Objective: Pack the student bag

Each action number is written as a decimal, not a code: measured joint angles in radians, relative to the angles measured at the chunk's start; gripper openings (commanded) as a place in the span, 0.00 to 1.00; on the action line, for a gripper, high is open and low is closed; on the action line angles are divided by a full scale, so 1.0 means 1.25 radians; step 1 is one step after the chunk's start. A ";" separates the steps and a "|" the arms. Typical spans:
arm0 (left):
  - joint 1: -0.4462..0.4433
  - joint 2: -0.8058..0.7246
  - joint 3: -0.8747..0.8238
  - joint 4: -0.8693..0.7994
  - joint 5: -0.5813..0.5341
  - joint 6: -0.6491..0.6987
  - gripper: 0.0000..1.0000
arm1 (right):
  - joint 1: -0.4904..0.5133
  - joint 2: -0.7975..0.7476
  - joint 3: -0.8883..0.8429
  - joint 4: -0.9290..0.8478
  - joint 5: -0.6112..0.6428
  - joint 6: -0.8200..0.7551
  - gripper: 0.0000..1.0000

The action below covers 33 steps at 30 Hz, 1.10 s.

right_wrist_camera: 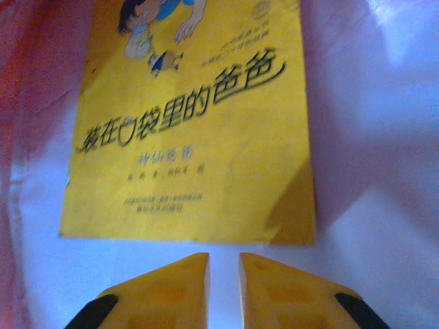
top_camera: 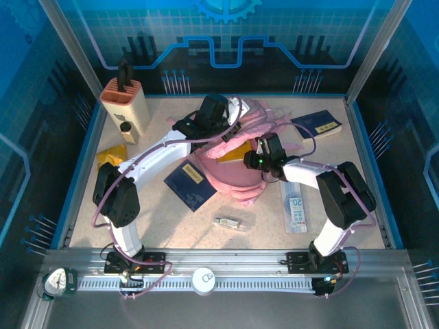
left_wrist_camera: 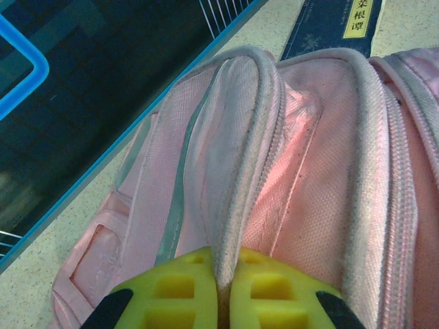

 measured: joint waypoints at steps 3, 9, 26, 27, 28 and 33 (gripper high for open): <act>0.000 0.003 0.000 0.001 0.000 -0.001 0.00 | 0.001 -0.086 -0.074 0.000 -0.004 -0.030 0.40; -0.003 0.025 0.000 0.012 -0.003 -0.021 0.00 | -0.013 -0.353 -0.186 -0.090 0.020 -0.094 0.74; -0.047 0.069 -0.013 0.023 -0.002 -0.139 0.48 | -0.134 -0.608 -0.185 -0.343 -0.025 -0.157 1.00; -0.047 0.062 -0.020 0.023 -0.002 -0.147 0.50 | -0.136 -0.608 -0.181 -0.348 -0.041 -0.157 1.00; -0.047 0.047 -0.036 0.024 -0.002 -0.161 0.52 | -0.136 -0.608 -0.175 -0.352 -0.055 -0.157 1.00; -0.045 -0.107 -0.168 0.029 -0.002 -0.236 0.61 | -0.135 -0.608 -0.138 -0.379 -0.093 -0.158 1.00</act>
